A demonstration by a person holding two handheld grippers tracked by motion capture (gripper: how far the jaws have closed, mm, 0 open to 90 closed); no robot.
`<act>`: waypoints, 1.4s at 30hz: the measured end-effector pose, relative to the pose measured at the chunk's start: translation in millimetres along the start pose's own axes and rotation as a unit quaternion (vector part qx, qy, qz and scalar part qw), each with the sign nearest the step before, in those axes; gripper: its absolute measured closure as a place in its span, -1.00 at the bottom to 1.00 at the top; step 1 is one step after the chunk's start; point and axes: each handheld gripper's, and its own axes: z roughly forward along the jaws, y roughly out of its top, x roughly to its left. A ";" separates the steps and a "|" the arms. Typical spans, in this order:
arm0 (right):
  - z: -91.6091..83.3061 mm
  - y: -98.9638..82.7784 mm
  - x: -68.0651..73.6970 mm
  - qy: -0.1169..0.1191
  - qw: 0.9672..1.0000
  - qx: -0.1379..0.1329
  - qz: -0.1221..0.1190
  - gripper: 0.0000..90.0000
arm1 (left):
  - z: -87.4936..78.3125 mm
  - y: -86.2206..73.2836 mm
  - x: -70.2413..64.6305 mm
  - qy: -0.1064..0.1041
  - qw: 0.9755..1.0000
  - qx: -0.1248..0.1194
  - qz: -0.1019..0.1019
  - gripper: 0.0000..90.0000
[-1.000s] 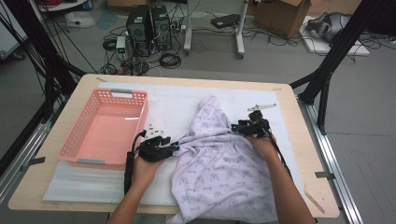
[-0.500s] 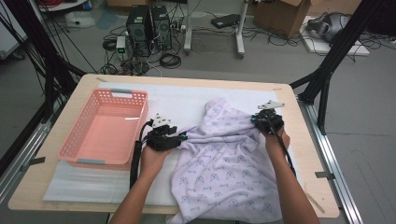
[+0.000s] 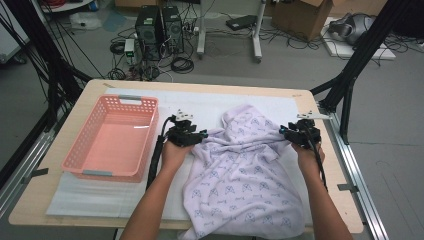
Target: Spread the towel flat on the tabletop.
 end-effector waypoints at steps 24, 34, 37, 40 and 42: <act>-14.5 -25.6 -1.8 0.049 0.998 0.013 0.027 0.27 | -27.3 -20.8 36.6 0.085 0.991 -0.002 -0.100 0.09; 15.1 -36.3 23.2 0.118 0.990 0.071 0.010 0.19 | -12.9 -25.1 9.1 0.064 0.995 0.070 -0.038 0.02; 20.7 -37.7 29.3 0.099 0.992 0.074 -0.005 0.42 | -11.3 -28.0 2.0 0.065 0.996 0.060 -0.025 0.81; 21.2 -34.6 28.7 0.074 0.994 0.062 -0.043 0.87 | -11.8 -25.6 1.7 0.083 0.996 0.036 -0.021 0.90; 21.2 -31.1 25.0 0.038 0.997 0.044 -0.048 0.88 | -15.0 -22.2 4.3 0.087 0.996 -0.001 -0.038 0.91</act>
